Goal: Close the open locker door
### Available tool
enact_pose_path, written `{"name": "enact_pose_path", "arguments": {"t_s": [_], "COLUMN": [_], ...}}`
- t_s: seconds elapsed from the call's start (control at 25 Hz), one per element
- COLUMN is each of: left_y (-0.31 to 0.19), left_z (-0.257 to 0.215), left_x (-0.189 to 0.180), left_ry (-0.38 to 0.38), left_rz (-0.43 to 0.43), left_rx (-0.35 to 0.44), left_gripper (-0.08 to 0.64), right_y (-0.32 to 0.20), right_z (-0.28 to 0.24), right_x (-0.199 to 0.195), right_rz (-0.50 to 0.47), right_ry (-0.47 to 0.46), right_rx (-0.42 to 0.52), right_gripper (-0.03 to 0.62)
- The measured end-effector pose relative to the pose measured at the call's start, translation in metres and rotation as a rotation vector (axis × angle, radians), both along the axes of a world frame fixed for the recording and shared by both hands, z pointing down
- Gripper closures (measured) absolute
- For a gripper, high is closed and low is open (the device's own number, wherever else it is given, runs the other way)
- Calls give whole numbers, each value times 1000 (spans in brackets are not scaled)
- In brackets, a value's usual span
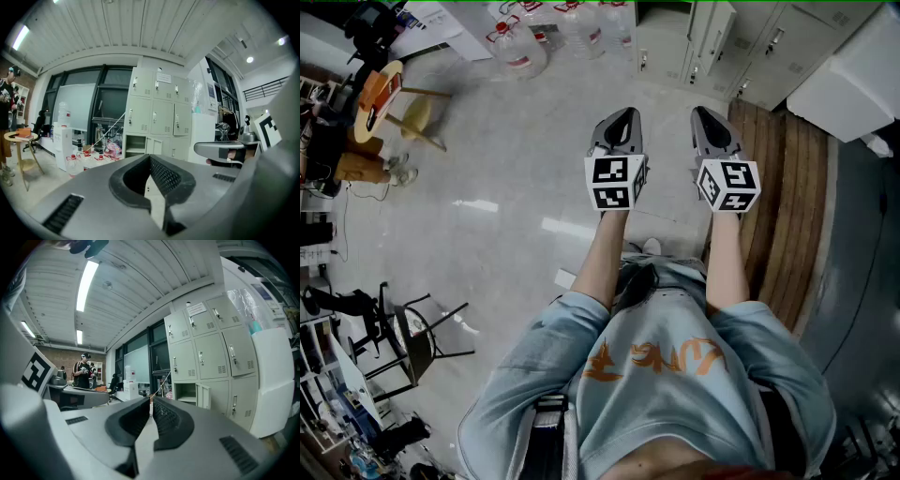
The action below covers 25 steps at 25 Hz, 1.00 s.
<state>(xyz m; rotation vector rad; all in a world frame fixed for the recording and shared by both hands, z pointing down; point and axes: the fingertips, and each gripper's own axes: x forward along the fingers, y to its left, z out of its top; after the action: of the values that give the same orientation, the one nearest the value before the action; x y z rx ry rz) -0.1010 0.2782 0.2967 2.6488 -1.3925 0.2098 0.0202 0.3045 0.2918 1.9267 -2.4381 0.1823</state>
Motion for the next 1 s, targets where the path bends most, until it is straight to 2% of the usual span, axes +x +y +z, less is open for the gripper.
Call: {"name": "enact_pose_path", "arguments": {"t_s": [0.28, 0.44, 0.52, 0.64, 0.72, 1.0], "left_y": [-8, -15, -16, -12, -11, -25], "left_z": [2, -8, -14, -21, -24, -23], "left_x": [-24, -21, -12, 7, 17, 37], "left_ry": [10, 19, 31, 69, 85, 73], "left_rz": [-51, -50, -22, 76, 112, 109], "left_rx": [8, 25, 31, 34, 39, 34], "left_gripper": [538, 538, 538, 538, 538, 538], "right_y": [-14, -18, -19, -18, -17, -12], "right_z": [3, -5, -11, -17, -19, -20], "right_x": [-20, -17, -10, 4, 13, 35], "right_rz": [-58, -75, -67, -51, -47, -28], "right_ry": [18, 32, 35, 42, 49, 51], "right_rx": [9, 11, 18, 24, 29, 31], "right_gripper": [549, 549, 549, 549, 549, 549]}}
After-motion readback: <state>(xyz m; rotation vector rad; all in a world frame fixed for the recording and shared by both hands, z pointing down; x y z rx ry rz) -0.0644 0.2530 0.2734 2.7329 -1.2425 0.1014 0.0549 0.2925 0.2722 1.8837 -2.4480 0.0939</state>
